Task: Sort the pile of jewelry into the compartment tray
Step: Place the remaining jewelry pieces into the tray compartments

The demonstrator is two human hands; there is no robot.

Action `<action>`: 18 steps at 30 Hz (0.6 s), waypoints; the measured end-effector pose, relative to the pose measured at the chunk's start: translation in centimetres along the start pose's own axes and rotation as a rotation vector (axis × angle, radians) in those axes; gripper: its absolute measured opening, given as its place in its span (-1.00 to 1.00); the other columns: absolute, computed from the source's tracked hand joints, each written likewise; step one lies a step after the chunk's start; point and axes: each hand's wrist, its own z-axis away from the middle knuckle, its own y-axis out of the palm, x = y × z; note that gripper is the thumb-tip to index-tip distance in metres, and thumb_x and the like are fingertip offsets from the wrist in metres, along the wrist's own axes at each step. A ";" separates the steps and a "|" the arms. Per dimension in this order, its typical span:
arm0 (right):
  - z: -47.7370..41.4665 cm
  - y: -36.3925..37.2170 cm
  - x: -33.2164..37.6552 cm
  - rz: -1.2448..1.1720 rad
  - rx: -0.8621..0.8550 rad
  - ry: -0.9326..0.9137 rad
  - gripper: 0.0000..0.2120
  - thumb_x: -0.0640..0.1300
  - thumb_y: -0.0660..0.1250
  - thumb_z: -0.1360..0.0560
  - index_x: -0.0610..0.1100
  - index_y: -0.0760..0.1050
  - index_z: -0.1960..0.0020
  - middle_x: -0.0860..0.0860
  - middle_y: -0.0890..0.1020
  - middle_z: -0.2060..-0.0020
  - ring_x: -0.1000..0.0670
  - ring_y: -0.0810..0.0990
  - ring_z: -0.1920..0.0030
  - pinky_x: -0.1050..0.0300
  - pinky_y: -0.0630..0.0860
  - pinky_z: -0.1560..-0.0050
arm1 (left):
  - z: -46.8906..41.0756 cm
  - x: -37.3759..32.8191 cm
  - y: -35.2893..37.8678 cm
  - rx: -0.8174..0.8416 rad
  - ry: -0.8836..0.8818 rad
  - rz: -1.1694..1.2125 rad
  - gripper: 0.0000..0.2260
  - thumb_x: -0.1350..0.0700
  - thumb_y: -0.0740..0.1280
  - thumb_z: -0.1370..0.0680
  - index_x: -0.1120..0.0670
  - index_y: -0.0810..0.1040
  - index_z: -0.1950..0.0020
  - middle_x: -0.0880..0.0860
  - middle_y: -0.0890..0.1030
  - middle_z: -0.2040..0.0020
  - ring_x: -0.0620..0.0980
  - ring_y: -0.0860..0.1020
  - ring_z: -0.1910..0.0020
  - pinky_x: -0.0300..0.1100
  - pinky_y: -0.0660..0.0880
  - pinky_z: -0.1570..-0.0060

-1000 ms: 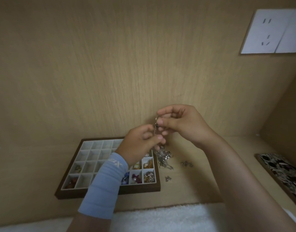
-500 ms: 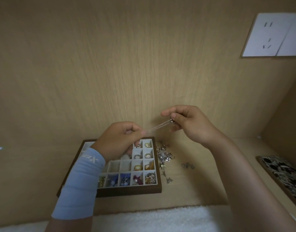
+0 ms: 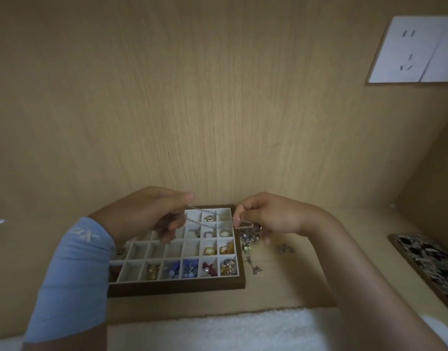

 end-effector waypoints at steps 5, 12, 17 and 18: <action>0.3 0.1 0.2 -0.087 -0.021 -0.119 -0.55 0.29 0.28 -0.49 -0.07 0.69 0.04 0.09 0.73 0.10 -0.07 0.45 0.31 0.20 0.44 0.40 | 1.8 1.5 -2.4 -0.109 0.110 0.150 -0.53 -0.33 0.45 -0.22 0.08 0.50 0.37 0.09 0.50 0.37 0.05 0.52 0.36 -0.13 0.51 0.19; -0.6 1.3 0.0 -0.067 -0.006 -0.146 -0.83 -0.04 0.34 -0.60 -0.04 0.69 0.05 0.19 0.70 0.24 0.13 0.60 0.23 0.32 0.46 0.15 | 1.2 2.3 -3.2 -0.322 0.336 0.649 -0.80 0.07 0.25 -0.51 0.03 0.57 0.27 0.03 0.51 0.32 -0.02 0.47 0.38 -0.20 0.56 0.28; -1.5 3.2 1.4 -0.061 -0.064 -0.235 -0.89 -0.09 0.39 -0.56 -0.03 0.71 0.06 0.10 0.68 0.11 0.14 0.66 0.04 0.26 0.56 -0.06 | 1.1 2.0 -3.3 -0.518 0.428 0.607 -0.78 0.07 0.26 -0.60 -0.01 0.65 0.18 -0.06 0.47 0.33 -0.09 0.42 0.38 -0.21 0.52 0.23; -1.8 3.9 1.8 -0.042 -0.090 -0.269 -0.90 -0.09 0.41 -0.55 -0.01 0.71 0.07 0.11 0.65 0.10 0.15 0.64 0.04 0.26 0.55 -0.05 | 1.1 1.9 -3.4 -0.548 0.450 0.605 -0.75 0.09 0.22 -0.62 -0.01 0.65 0.16 -0.06 0.48 0.30 -0.09 0.43 0.36 -0.20 0.52 0.20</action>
